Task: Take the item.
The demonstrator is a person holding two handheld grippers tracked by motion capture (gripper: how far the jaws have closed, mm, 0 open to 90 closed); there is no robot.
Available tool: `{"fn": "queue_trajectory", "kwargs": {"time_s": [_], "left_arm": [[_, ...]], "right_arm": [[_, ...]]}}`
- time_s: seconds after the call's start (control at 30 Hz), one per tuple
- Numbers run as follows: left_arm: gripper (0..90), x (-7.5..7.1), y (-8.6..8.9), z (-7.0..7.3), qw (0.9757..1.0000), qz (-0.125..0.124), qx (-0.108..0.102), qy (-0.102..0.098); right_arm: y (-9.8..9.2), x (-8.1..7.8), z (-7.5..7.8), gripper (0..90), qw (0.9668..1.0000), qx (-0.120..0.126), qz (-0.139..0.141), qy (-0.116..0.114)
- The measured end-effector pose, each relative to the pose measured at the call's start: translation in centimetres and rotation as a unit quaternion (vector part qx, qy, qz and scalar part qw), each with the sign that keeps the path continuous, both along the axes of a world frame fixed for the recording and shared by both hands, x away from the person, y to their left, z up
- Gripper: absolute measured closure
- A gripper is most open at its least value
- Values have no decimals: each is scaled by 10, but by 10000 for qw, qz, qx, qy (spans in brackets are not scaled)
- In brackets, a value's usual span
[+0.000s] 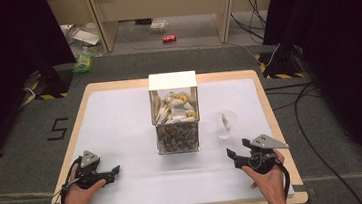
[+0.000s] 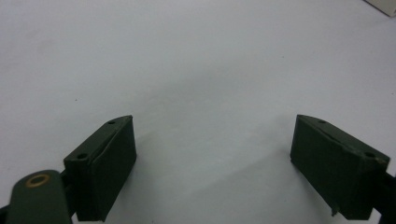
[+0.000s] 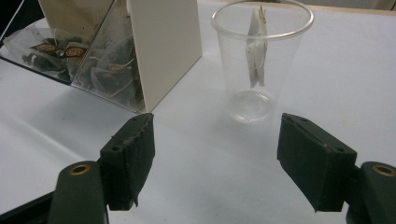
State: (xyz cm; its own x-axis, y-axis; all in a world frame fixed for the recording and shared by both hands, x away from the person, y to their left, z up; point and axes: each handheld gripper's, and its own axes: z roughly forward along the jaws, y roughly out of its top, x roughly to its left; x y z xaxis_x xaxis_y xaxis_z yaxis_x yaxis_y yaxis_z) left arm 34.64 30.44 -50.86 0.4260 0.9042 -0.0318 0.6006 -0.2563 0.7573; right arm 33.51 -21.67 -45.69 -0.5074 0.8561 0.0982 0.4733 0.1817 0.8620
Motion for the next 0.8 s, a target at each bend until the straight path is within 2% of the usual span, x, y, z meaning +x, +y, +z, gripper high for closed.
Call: {"fn": "queue_trajectory", "kwargs": {"time_s": [0.53, 0.8], "left_arm": [[134, 0, 0, 0, 10000, 2, 1, -3], [134, 0, 0, 0, 10000, 1, 3, -3]], "right_arm": [[-1, -8, -14, 269, 9997, -111, 72, 224], [3, -13, -23, 201, 9986, -229, 102, 472]]}}
